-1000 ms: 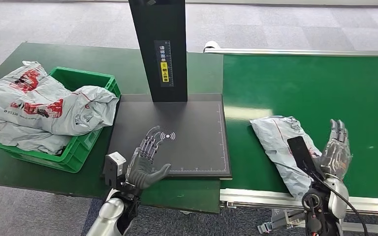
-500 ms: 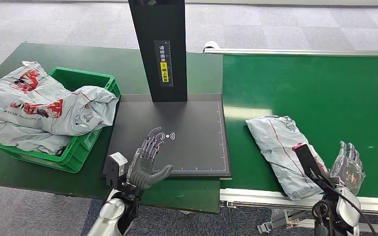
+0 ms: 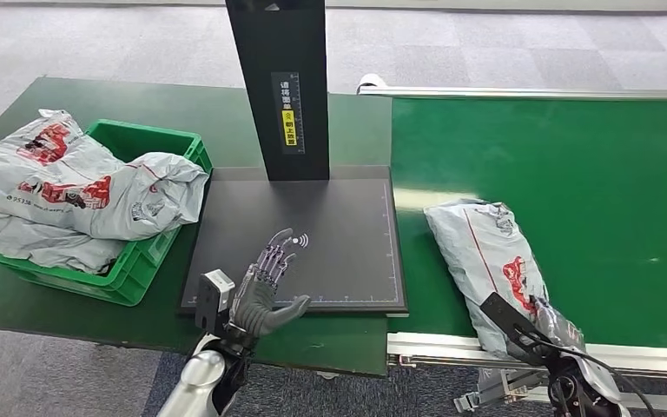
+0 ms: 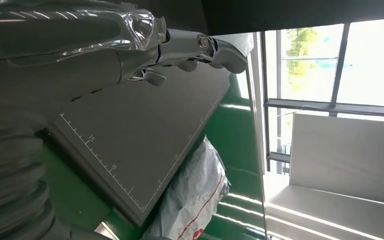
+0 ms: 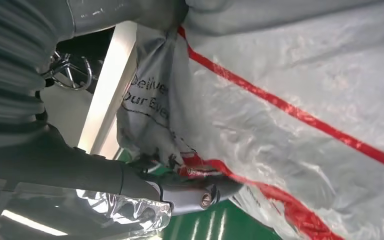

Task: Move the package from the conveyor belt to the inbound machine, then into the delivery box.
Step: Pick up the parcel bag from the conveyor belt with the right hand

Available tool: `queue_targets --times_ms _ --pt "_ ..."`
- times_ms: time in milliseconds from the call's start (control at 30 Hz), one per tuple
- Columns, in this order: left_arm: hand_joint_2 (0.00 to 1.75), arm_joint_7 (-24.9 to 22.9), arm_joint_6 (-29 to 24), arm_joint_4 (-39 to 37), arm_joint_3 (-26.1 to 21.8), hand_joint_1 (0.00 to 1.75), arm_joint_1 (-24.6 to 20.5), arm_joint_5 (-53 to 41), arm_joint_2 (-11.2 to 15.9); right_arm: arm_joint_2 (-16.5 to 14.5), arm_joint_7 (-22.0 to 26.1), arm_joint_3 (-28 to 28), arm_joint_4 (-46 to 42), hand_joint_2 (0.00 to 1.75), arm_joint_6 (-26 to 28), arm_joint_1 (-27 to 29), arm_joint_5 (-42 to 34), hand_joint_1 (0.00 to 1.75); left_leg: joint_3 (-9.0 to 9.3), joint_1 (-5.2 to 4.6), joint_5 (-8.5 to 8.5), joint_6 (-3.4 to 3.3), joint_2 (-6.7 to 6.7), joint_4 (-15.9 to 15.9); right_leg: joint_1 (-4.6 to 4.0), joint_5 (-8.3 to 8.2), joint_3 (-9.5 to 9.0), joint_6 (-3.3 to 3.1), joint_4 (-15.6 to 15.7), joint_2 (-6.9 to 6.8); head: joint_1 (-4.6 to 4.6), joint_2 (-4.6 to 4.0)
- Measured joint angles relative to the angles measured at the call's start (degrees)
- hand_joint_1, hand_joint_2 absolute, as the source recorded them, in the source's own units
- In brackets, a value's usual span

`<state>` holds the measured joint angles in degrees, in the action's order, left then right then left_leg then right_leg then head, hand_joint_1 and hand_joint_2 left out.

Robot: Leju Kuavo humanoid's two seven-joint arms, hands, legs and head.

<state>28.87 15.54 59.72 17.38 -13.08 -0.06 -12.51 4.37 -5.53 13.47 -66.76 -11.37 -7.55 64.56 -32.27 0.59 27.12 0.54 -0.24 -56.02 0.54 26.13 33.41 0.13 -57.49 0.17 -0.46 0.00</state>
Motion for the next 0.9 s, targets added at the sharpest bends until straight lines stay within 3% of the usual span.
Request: queue_targets --times_ms 300,567,767,900 --pt "1.75 -1.7 -0.9 0.0 0.0 0.00 -0.3 0.3 -0.2 2.6 2.7 -4.4 1.5 1.75 -0.5 -1.5 -4.7 1.75 0.25 0.01 0.01 0.00 0.00 0.0 -0.01 0.00 -0.24 0.00 0.0 0.01 0.01 0.00" --pt "1.75 -1.6 -1.0 0.1 -0.1 0.00 0.3 0.6 0.0 3.0 4.7 -6.7 1.6 1.75 1.1 -1.4 -6.4 1.75 0.20 0.01 0.01 0.00 -0.04 0.0 -0.02 0.01 -0.21 0.00 0.0 0.00 0.01 -0.01" --pt "1.75 0.1 -3.2 1.6 -0.2 0.00 1.5 0.1 0.2 2.2 6.4 -7.2 0.6 1.75 9.0 -1.2 -8.7 1.75 0.10 0.00 0.00 -0.01 -0.05 0.0 0.01 0.00 -0.16 0.00 0.0 -0.01 0.00 0.00" --pt "1.75 -0.1 -3.9 3.6 -0.6 0.00 2.2 0.1 0.3 0.8 8.1 -6.5 -1.6 1.75 13.9 -2.1 -14.4 1.75 0.09 0.00 0.00 -0.01 -0.07 0.0 0.00 0.00 -0.14 0.00 0.0 -0.02 0.00 0.00"
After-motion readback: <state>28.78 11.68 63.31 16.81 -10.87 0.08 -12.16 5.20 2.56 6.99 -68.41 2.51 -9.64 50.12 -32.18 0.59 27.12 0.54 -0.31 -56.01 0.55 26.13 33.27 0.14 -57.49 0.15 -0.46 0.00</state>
